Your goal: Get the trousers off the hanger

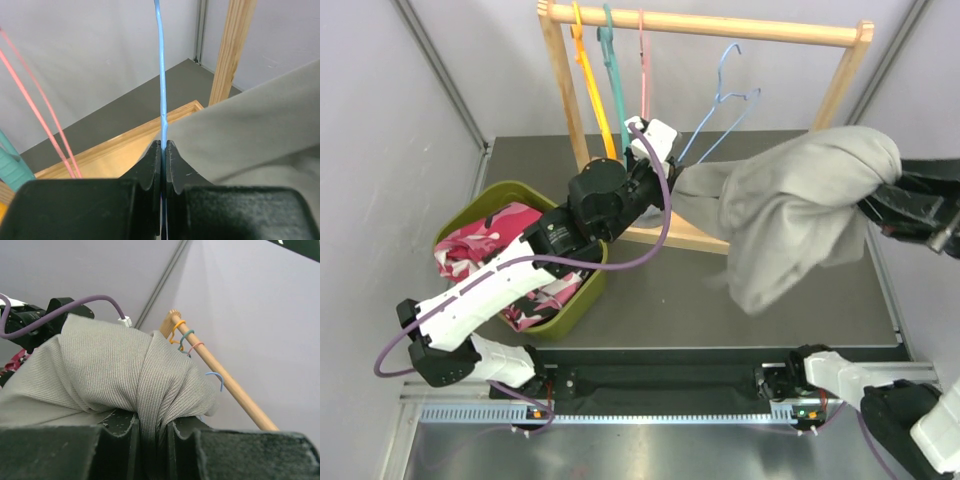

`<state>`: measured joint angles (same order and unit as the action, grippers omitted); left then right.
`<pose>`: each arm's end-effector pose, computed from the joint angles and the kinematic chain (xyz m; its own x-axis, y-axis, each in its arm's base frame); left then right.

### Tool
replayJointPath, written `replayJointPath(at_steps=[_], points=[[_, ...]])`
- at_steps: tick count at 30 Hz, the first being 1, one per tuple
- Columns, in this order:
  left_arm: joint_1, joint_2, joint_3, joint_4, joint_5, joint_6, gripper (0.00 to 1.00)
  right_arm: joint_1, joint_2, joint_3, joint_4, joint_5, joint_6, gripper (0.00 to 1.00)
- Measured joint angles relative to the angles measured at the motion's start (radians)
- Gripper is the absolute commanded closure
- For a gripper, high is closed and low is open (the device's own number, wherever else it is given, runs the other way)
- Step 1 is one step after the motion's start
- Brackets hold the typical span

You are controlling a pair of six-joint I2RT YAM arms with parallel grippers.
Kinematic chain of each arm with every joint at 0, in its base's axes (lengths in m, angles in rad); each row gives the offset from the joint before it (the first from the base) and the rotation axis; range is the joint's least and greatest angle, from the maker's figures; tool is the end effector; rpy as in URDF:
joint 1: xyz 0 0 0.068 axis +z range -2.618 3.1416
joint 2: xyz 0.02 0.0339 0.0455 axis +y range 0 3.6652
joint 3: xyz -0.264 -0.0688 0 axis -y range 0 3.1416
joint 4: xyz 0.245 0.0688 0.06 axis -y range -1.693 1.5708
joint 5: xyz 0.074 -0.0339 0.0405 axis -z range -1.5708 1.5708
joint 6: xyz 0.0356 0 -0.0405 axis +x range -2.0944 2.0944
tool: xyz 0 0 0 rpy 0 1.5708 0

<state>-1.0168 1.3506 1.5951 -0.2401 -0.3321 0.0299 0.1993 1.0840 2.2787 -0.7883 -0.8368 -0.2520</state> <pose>0.1641 -0.2432 0.4891 0.0212 0.0194 -0.9996 0.6321 0.7744 0.0285 0.0149 0.0300 0.6354 0.5750 -0.0543 -0.8164 -0.6792 0.5246 -0.5133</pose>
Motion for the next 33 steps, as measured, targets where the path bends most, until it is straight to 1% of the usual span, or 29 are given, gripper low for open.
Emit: replayJointPath(at_steps=[3,7,10,14,17,20,23,26,30,33], points=[[0.002,0.0,0.005,-0.003,0.001,0.008,1.0,-0.006,-0.049,-0.003,-0.005,0.014,-0.007,1.0],[0.003,0.0,0.044,-0.031,0.019,0.017,1.0,-0.013,-0.149,-0.095,-0.005,0.01,-0.019,1.0],[0.003,0.0,0.114,-0.052,0.052,0.018,1.0,-0.014,-0.222,-0.212,-0.012,-0.01,-0.026,1.0],[0.003,0.001,0.236,-0.076,0.105,0.008,1.0,-0.019,-0.275,-0.423,0.005,-0.066,-0.011,1.0],[0.003,-0.005,0.305,-0.102,0.137,-0.008,1.0,-0.019,-0.262,-0.575,0.015,-0.102,0.013,1.0],[0.003,-0.011,0.325,-0.151,0.157,-0.017,1.0,-0.014,-0.216,-0.669,0.046,-0.134,0.042,1.0],[0.003,-0.011,0.343,-0.178,0.165,-0.031,1.0,0.089,-0.162,-0.734,0.062,-0.102,0.035,1.0],[0.003,-0.011,0.373,-0.198,0.17,-0.04,1.0,0.183,-0.099,-0.765,0.057,-0.063,0.003,1.0],[0.003,-0.011,0.396,-0.178,0.186,-0.055,1.0,0.311,-0.017,-0.759,0.04,0.028,-0.078,1.0],[0.003,-0.015,0.397,-0.159,0.187,-0.066,1.0,0.402,0.047,-0.724,0.025,0.092,-0.139,0.96]])
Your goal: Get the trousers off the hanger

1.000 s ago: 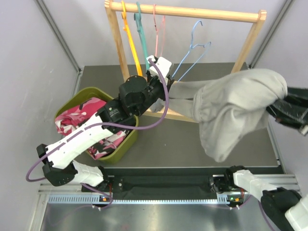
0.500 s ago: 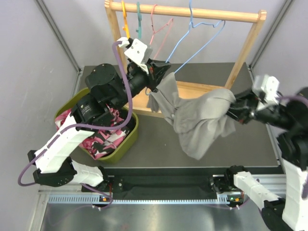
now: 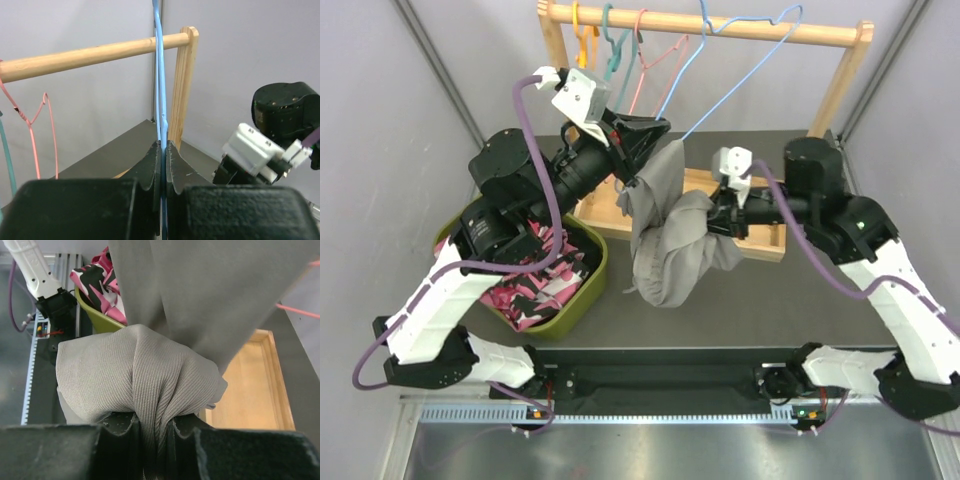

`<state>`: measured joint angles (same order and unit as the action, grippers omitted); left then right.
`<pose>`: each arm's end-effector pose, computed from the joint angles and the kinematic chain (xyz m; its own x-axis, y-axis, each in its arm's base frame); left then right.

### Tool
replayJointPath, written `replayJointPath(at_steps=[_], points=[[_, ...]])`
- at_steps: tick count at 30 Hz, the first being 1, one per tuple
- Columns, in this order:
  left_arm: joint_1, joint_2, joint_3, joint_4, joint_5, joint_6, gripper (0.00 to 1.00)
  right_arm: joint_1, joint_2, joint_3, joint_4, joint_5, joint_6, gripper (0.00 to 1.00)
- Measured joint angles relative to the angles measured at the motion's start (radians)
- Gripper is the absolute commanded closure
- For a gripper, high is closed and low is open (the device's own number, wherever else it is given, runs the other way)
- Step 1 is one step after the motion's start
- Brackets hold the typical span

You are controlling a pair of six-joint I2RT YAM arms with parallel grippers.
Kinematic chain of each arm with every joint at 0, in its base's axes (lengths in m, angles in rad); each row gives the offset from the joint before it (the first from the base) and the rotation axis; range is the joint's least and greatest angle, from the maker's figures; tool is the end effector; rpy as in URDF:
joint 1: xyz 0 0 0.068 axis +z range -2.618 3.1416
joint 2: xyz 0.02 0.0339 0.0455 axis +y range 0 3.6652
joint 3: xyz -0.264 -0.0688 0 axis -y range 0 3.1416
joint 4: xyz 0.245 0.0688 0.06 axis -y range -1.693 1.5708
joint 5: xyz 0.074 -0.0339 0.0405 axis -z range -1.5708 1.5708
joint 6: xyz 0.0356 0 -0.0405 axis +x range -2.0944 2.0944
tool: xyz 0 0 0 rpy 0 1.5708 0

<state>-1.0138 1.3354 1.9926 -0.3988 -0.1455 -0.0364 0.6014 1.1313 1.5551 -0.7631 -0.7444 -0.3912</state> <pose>0.1214 -0.1852 0.5953 0.1071 -0.2401 -0.9648 0.7702 0.6337 -0.0722 0.1519 0.1335 0.4745 0.1058 -0.2675 -0.9577 -0.9763 0.1546 -0.1511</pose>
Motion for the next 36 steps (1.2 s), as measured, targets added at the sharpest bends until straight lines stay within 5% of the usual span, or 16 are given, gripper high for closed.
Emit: replayJointPath(at_steps=[11,20,28,36], points=[[0.002,-0.008,-0.058,0.04,-0.004,-0.04,1.0,0.275,0.163,0.148,-0.006,0.221,-0.146,0.96],[0.002,-0.085,-0.058,0.035,-0.043,-0.037,1.0,0.53,0.292,0.148,0.077,0.557,-0.246,1.0],[0.003,-0.204,-0.053,0.029,-0.069,-0.023,1.0,0.792,0.404,0.101,0.297,0.823,-0.459,1.0],[0.003,-0.244,-0.011,0.021,-0.077,-0.019,1.0,0.827,0.634,0.234,0.607,0.919,-0.57,1.0]])
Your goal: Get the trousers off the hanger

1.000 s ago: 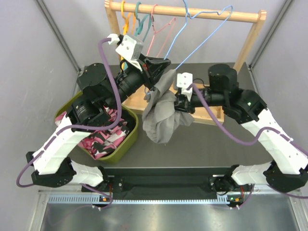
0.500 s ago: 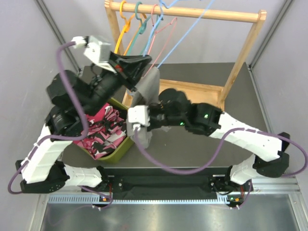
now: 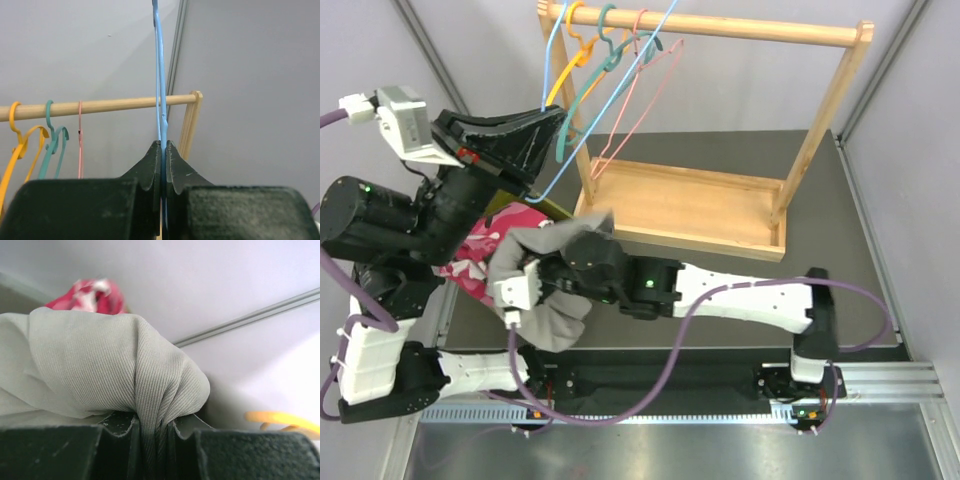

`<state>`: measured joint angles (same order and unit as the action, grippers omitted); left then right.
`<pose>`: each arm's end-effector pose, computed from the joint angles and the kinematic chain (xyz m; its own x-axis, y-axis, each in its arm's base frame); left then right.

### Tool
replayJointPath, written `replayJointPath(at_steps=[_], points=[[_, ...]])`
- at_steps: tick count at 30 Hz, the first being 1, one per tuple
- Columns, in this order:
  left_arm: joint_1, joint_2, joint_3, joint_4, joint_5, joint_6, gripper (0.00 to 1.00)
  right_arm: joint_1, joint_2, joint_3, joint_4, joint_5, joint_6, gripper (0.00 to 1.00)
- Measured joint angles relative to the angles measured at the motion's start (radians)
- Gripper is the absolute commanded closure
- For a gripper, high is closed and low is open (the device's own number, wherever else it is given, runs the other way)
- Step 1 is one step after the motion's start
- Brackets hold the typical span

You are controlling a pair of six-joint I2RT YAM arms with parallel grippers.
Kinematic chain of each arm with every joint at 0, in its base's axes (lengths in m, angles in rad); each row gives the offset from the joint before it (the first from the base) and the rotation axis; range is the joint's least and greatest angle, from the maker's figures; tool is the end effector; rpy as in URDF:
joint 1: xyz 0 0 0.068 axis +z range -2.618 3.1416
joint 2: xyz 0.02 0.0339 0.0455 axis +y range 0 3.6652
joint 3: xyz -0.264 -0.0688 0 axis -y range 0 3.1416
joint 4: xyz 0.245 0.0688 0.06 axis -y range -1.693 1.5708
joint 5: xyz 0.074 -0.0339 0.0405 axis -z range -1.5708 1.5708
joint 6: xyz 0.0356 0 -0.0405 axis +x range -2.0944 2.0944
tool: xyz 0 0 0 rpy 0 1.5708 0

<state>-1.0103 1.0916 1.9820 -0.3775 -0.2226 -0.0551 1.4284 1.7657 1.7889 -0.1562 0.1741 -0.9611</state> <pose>0.0601 -0.0809 0.6293 0.2206 -0.4525 -0.8640 0.7371 0.6575 -0.1562 0.0661 0.4176 0.4237 0.7685 -0.3291 -0.5487 -0.5597 0.0697 -0.8257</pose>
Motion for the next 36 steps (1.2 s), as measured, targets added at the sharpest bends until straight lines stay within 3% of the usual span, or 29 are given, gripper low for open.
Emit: replayJointPath(at_steps=[8,14,17,18,19,20,24,36], points=[[0.0,-0.056,0.0,-0.041,-0.042,0.025,1.0,-0.022,0.297,0.315,0.227,0.02,-0.07,1.0],[0.0,-0.108,-0.019,-0.045,-0.076,0.041,1.0,-0.068,0.446,0.431,0.296,0.014,-0.097,0.86],[0.0,-0.121,-0.033,-0.046,-0.09,0.055,1.0,-0.095,0.49,0.433,0.298,0.011,-0.109,0.66],[0.0,-0.121,-0.037,-0.047,-0.093,0.058,1.0,-0.105,0.504,0.433,0.296,0.01,-0.108,0.46],[0.0,-0.121,-0.042,-0.047,-0.095,0.06,1.0,-0.115,0.515,0.432,0.284,0.01,-0.1,0.35],[0.0,-0.121,-0.048,-0.048,-0.098,0.061,1.0,-0.125,0.52,0.429,0.27,0.008,-0.101,0.18],[0.0,-0.121,-0.079,-0.064,-0.111,0.067,1.0,-0.152,0.476,0.315,0.253,-0.023,-0.1,0.0],[0.0,-0.132,-0.122,-0.08,-0.109,0.066,1.0,-0.091,0.212,0.214,-0.001,-0.132,-0.083,0.0]])
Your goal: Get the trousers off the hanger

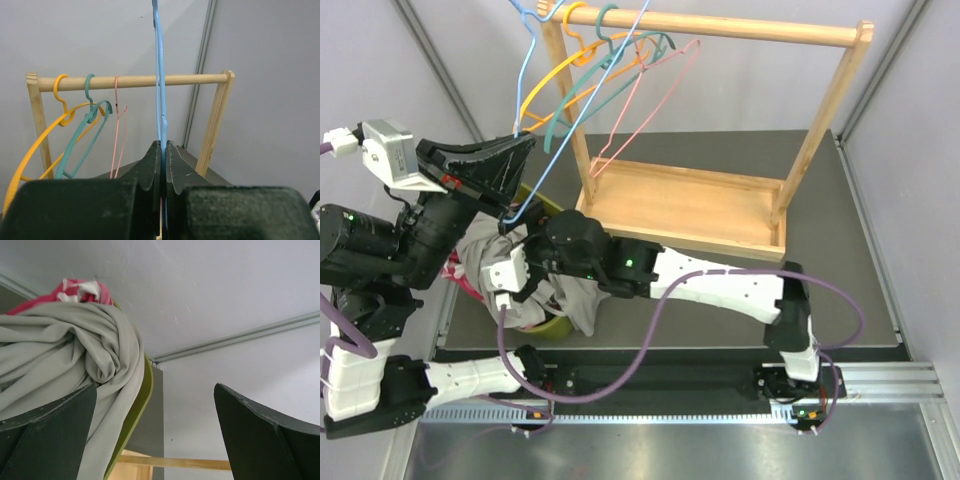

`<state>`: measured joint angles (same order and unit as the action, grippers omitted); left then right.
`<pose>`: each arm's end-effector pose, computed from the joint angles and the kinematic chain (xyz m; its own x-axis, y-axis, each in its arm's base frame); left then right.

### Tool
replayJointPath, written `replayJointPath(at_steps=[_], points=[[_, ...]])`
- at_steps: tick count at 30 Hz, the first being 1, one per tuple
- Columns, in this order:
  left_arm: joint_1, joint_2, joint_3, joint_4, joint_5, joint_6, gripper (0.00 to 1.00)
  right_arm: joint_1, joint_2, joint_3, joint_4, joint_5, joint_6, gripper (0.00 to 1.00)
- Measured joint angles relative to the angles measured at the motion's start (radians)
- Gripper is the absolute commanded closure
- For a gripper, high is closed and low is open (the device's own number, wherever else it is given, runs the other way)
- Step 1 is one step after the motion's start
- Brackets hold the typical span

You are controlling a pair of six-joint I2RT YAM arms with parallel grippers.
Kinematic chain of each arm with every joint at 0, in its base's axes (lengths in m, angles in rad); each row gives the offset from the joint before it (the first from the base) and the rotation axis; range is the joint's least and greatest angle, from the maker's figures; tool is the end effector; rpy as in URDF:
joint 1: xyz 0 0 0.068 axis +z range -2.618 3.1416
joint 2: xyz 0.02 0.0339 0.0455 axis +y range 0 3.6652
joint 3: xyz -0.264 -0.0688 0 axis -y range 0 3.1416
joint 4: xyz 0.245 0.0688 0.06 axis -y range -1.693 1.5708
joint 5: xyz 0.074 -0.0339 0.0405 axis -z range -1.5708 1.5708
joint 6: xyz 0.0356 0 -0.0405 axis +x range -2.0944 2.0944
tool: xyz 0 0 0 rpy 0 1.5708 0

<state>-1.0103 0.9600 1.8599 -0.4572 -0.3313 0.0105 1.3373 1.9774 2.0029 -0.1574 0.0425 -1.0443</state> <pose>0.0477 -0.0541 0.6051 0.2345 -0.3549 -0.9050 0.6423 0.7554 -0.1298 0.1117 0.4631 0.4078 0.8166 -0.2996 -0.4933 -0.5098 0.0261 -0.8599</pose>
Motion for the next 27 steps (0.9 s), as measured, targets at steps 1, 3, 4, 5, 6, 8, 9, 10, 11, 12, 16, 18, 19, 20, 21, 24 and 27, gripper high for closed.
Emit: replayJointPath(at_steps=[1,3,4,5,6,8,9,10,11,12,16,18,19,20,21,24,27], points=[[0.0,-0.002,0.0,0.0,0.001,-0.001,1.0,0.012,-0.027,0.0,-0.025,-0.006,0.001,0.0],[0.0,-0.005,0.0,0.0,0.002,-0.005,1.0,0.029,-0.064,0.013,-0.074,-0.022,0.008,0.0],[0.0,-0.006,0.0,0.0,0.004,-0.009,1.0,0.034,-0.074,0.023,-0.099,-0.029,0.01,0.0],[0.0,-0.007,0.0,-0.002,0.007,-0.013,1.0,0.04,-0.087,0.035,-0.14,-0.042,0.014,0.0],[0.0,-0.009,0.0,-0.002,0.012,-0.018,1.0,0.042,-0.097,0.045,-0.183,-0.057,0.015,0.0],[0.0,-0.01,0.002,-0.011,0.027,-0.027,1.0,0.044,-0.121,0.056,-0.284,-0.092,0.01,0.0],[0.0,-0.009,0.003,-0.018,0.034,-0.032,1.0,0.044,-0.137,0.056,-0.344,-0.115,0.002,0.0],[0.0,-0.009,0.004,-0.026,0.042,-0.035,1.0,0.044,-0.152,0.056,-0.402,-0.135,-0.006,0.0],[0.0,-0.008,0.005,-0.037,0.052,-0.039,1.0,0.044,-0.17,0.052,-0.465,-0.156,-0.014,0.0],[0.0,-0.008,0.005,-0.047,0.061,-0.04,1.0,0.044,-0.193,0.04,-0.518,-0.173,-0.023,0.0],[0.0,0.0,0.008,-0.089,0.1,-0.054,1.0,0.046,-0.309,-0.062,-0.674,-0.193,-0.043,0.0],[0.0,0.01,0.01,-0.106,0.115,-0.064,1.0,0.046,-0.365,-0.111,-0.729,-0.194,-0.049,0.0],[0.0,0.017,0.013,-0.115,0.121,-0.067,1.0,0.045,-0.388,-0.128,-0.756,-0.195,-0.053,0.0],[0.0,0.023,0.014,-0.127,0.126,-0.069,1.0,0.044,-0.407,-0.14,-0.779,-0.197,-0.055,0.0],[0.0,0.032,0.017,-0.143,0.131,-0.072,1.0,0.039,-0.422,-0.147,-0.798,-0.201,-0.056,0.0],[0.0,0.06,0.022,-0.188,0.14,-0.077,1.0,0.01,-0.452,-0.153,-0.84,-0.229,-0.056,0.0],[0.0,0.092,0.026,-0.24,0.141,-0.079,1.0,-0.045,-0.472,-0.159,-0.861,-0.257,-0.056,0.0]])
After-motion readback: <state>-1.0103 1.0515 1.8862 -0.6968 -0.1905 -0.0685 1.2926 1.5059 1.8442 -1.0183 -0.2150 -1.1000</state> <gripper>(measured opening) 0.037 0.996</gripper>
